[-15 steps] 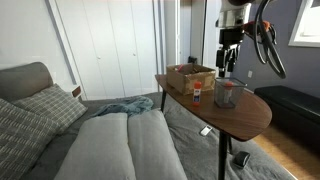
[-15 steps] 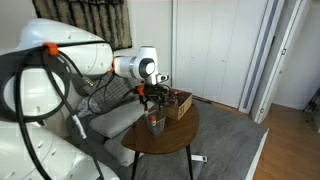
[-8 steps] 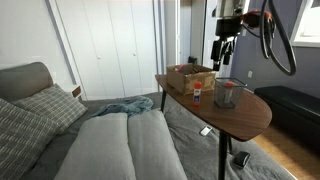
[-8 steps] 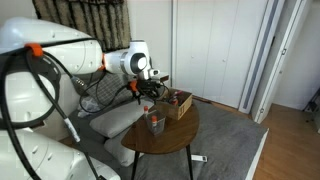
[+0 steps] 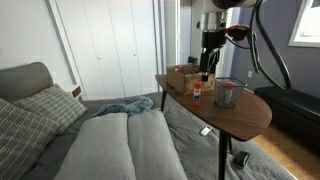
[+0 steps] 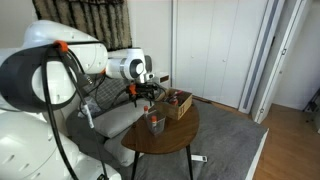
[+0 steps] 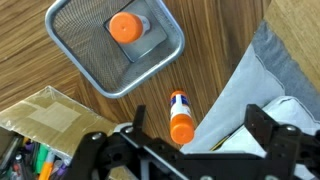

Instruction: Remove the glue stick from the top of the basket and turn the basket upright then put both glue sticks in the basket

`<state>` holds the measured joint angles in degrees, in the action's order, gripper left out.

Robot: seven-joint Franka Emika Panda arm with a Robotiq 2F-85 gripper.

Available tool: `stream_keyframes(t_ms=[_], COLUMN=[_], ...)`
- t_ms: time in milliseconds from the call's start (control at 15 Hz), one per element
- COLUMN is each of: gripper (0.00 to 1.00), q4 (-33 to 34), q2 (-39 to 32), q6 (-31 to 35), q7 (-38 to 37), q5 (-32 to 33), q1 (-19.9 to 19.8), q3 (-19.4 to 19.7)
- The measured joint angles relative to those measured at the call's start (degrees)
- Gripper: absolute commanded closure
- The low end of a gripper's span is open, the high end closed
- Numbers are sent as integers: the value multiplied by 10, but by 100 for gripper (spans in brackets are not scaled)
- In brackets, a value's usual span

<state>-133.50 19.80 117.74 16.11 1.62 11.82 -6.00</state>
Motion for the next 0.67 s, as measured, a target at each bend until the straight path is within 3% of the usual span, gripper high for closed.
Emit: stream_keyframes(t_ms=[333,400,467,667], gripper=[0,8,28,50], q4=[24,31,38,59], q2=[-62,-73,-82,-107], q6=[22,23,23,23], q7=[40,47,52,69], q5=[-1,-1,-2,-5], q1=[-1,-2,-2,-3], q3=[4,5,5,5])
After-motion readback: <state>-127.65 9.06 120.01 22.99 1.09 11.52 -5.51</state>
